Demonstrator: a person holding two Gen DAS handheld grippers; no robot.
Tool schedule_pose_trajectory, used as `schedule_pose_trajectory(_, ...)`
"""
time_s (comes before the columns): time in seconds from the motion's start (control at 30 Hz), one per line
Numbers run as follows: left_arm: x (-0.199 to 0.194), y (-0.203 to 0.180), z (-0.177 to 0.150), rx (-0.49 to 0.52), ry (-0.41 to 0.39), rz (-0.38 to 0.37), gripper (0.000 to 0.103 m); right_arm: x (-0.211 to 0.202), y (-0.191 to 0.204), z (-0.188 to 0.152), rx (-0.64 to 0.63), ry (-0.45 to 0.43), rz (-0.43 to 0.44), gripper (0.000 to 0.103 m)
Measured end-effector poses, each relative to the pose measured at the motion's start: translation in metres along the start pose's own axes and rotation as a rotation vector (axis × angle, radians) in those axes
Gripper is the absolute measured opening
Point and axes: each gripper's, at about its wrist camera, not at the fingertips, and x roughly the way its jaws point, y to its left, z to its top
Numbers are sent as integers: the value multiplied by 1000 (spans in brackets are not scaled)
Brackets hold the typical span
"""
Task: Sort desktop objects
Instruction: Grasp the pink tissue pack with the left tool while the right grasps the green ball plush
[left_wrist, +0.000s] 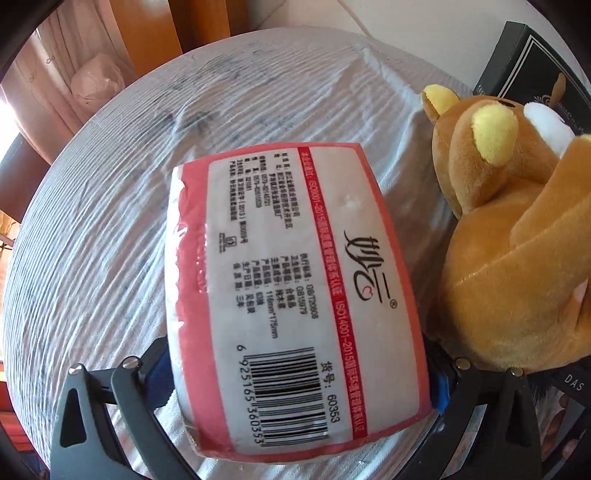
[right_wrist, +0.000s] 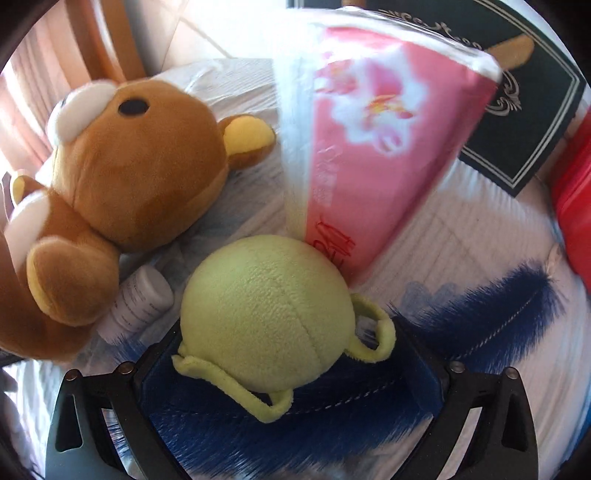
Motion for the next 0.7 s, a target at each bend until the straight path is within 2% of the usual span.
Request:
schedule_pose_trajectory(0.17,-2,2,-5,1,-26,0,103,-3,-2,-1,-17,-11,4,103)
schedule_pose_trajectory(0.27,-7,5,-5,-3,-4,14,103,-4,-5,3,-27,23,22,103)
schedule_pose_trajectory(0.3,-14,6,-6,-6,-27,18,103,-7,-7,4,-21,42,42,103)
schedule_pose_trajectory(0.4,-32,5,-7,17,-92,26,103,-28,-12,5,9,-14,81,103)
schedule_pose_trajectory(0.5,-23,2,-8,36,-55,21,102,-39,-12,10,14,-51,72,103)
schedule_pose_trajectory(0.53,-21,0,-12,41,-59,27,97,-37,-12,11,14,-46,65,100)
schedule_pose_trajectory(0.57,-22,-4,-18,45,-72,28,97,-36,-11,11,9,-44,54,88)
schedule_pose_trajectory(0.63,-24,-9,-17,49,-81,14,95,-33,-10,9,3,-22,72,72)
schedule_pose_trajectory(0.7,-22,-7,-13,45,-81,0,94,-35,-9,8,2,-30,66,70)
